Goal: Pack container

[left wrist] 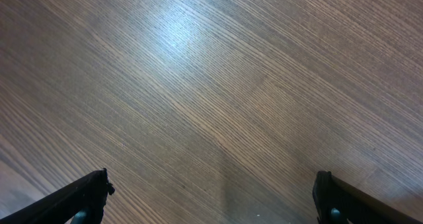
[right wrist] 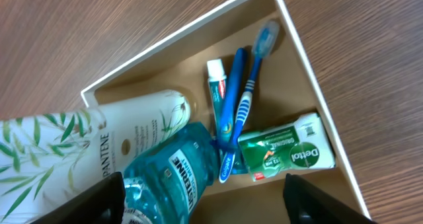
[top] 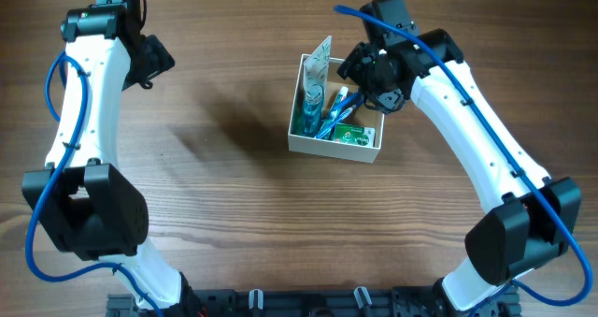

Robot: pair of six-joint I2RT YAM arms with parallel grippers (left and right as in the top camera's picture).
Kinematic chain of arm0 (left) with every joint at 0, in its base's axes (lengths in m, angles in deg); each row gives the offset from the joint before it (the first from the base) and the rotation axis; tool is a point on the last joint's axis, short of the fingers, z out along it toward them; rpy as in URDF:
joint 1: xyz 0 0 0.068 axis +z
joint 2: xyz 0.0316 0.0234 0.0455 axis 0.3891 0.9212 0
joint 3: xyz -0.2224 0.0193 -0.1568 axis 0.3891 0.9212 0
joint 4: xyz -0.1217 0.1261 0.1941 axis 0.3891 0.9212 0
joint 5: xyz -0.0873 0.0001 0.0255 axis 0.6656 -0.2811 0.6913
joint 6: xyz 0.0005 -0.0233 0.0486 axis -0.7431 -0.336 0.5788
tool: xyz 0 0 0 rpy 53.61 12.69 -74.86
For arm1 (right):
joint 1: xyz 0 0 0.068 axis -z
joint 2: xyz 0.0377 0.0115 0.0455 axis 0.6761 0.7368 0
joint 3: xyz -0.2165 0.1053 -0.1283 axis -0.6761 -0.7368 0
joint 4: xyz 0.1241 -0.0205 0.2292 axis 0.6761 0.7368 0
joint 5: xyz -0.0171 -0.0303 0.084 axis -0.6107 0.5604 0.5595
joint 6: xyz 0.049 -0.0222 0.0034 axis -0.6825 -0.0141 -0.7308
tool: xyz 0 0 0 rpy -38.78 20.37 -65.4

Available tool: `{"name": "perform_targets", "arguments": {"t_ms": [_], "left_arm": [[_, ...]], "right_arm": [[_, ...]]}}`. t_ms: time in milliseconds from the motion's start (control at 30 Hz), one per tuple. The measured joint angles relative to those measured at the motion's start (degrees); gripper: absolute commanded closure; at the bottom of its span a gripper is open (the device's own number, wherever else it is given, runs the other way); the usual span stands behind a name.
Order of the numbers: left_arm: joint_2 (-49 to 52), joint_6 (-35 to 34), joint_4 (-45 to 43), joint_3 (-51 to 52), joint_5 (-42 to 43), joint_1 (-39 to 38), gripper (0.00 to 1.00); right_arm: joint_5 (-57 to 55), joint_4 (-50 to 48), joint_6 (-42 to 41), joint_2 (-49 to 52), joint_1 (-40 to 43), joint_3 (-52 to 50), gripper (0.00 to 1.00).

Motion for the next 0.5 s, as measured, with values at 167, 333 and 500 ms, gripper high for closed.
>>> {"name": "perform_targets", "arguments": {"t_ms": [167, 333, 500], "left_arm": [[0.00, 0.00, 0.00, 0.00, 0.02, 0.00, 0.00], [0.00, 0.00, 0.00, 0.00, 0.00, 0.00, 0.00], [0.00, 0.00, 0.00, 0.00, 0.00, 0.00, 0.00]], "right_arm": [[-0.52, 2.23, 2.86, -0.24, 3.02, 0.00, 0.01], [-1.62, 6.86, 8.90, -4.74, 10.67, 0.00, 0.00], [-5.35, 14.67, 14.43, -16.09, 18.64, 0.02, 0.00]]}}
